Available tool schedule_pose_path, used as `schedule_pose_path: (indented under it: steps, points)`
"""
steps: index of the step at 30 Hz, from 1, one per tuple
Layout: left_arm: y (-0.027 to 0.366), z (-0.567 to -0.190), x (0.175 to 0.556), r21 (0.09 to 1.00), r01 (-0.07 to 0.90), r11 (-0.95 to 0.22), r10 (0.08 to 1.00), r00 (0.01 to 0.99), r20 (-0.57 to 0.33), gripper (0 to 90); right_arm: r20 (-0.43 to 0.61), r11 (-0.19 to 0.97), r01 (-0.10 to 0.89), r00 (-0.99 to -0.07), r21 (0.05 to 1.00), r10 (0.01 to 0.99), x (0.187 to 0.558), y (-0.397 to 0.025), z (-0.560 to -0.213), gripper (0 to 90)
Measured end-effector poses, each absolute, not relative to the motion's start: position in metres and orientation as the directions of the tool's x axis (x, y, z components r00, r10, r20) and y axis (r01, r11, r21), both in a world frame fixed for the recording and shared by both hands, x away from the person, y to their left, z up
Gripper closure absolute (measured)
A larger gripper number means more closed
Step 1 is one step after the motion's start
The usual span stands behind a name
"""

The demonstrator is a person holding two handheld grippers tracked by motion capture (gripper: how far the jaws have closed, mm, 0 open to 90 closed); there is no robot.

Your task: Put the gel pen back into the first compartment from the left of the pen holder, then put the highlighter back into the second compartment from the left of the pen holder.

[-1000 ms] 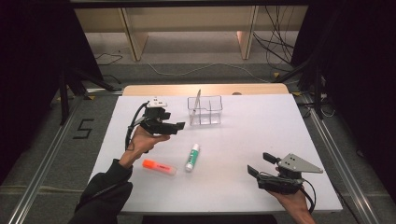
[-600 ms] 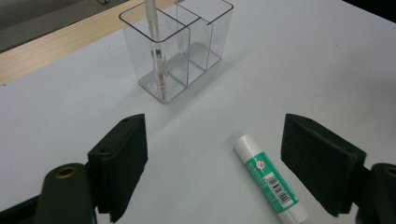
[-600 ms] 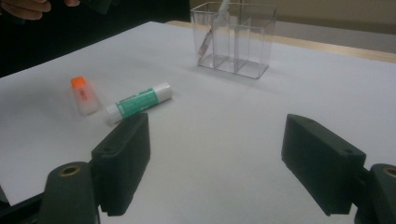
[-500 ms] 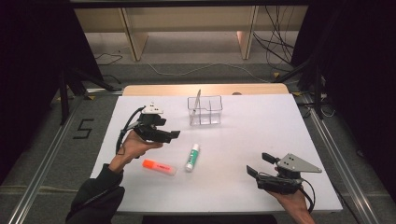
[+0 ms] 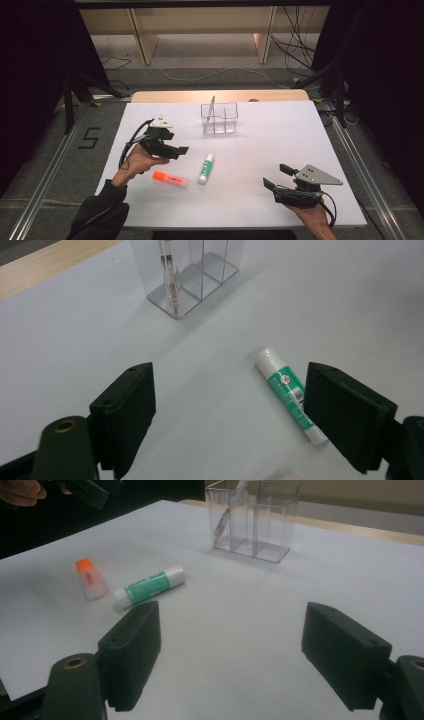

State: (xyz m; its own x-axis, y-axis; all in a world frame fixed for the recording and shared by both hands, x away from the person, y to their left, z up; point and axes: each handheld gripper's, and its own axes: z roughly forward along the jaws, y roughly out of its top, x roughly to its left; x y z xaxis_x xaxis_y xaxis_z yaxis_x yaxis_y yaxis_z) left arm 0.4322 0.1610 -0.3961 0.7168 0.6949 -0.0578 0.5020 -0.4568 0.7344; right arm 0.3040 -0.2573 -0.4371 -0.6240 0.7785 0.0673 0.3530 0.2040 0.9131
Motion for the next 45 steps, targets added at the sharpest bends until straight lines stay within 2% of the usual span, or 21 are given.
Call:
schedule_pose_path:
  steps: [18, 33, 45]
  points:
    - [0.169, -0.402, 0.425, 0.699, 0.493, -0.519, 0.672, 0.74, -0.023, 16.5, 0.064, 0.208, 0.355, -0.622, 0.911, 0.781, 0.305, -0.256, -0.438, 24.6]
    - [0.17, -0.409, 0.42, 0.589, 0.475, -0.654, 0.612, 0.789, 0.043, 17.0, 0.057, 0.216, 0.351, -0.626, 0.911, 0.778, 0.304, -0.255, -0.437, 24.6]
    - [0.167, -0.423, 0.414, 0.482, 0.441, -0.757, 0.519, 0.854, 0.033, 18.7, 0.054, 0.225, 0.358, -0.625, 0.906, 0.779, 0.303, -0.252, -0.438, 24.6]
